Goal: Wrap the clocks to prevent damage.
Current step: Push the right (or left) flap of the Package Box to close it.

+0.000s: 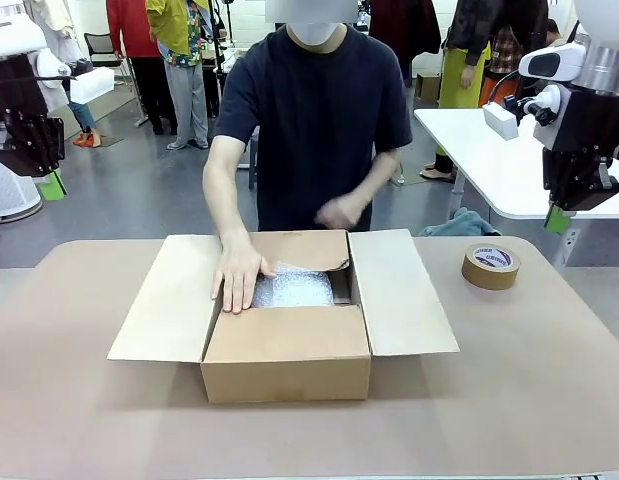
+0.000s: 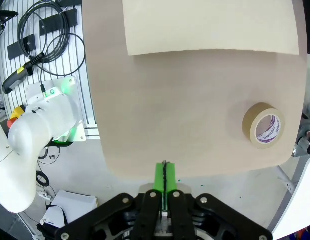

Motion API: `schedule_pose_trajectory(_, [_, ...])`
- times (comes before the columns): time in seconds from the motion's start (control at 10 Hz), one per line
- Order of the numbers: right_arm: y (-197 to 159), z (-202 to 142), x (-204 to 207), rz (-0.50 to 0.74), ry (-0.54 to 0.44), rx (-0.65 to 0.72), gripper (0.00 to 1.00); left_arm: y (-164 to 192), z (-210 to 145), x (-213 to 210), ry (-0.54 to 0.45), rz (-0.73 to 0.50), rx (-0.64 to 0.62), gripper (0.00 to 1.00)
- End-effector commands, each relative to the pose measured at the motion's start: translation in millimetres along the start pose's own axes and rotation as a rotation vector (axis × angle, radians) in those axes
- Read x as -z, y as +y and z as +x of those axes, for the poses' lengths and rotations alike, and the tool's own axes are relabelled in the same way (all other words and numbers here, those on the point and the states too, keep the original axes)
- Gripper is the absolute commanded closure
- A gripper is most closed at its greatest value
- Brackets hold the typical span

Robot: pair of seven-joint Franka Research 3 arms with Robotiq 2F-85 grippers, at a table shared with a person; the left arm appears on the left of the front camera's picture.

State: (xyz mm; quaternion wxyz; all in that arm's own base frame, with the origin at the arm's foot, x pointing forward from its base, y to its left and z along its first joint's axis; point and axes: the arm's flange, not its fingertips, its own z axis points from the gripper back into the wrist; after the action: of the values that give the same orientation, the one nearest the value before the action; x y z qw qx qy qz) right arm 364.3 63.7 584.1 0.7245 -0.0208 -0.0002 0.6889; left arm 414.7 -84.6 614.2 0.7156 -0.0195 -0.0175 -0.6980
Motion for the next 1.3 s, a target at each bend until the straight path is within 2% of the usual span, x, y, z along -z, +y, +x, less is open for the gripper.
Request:
schedule_pose_trajectory(0.0, [0, 2, 1, 0.007, -0.004, 0.019, 0.99, -1, -2, -3, -0.005, -0.006, 0.002, 1.0])
schedule_pose_trajectory(1.1, [0, 0, 0, 0.0, 0.0, 0.0, 0.99, -1, -2, -3, -0.005, -0.006, 0.002, 1.0])
schedule_pose_trajectory(1.2, [-24, -21, 11, 0.028, -0.108, 0.009, 0.99, -1, -2, -3, -0.005, -0.006, 0.002, 1.0])
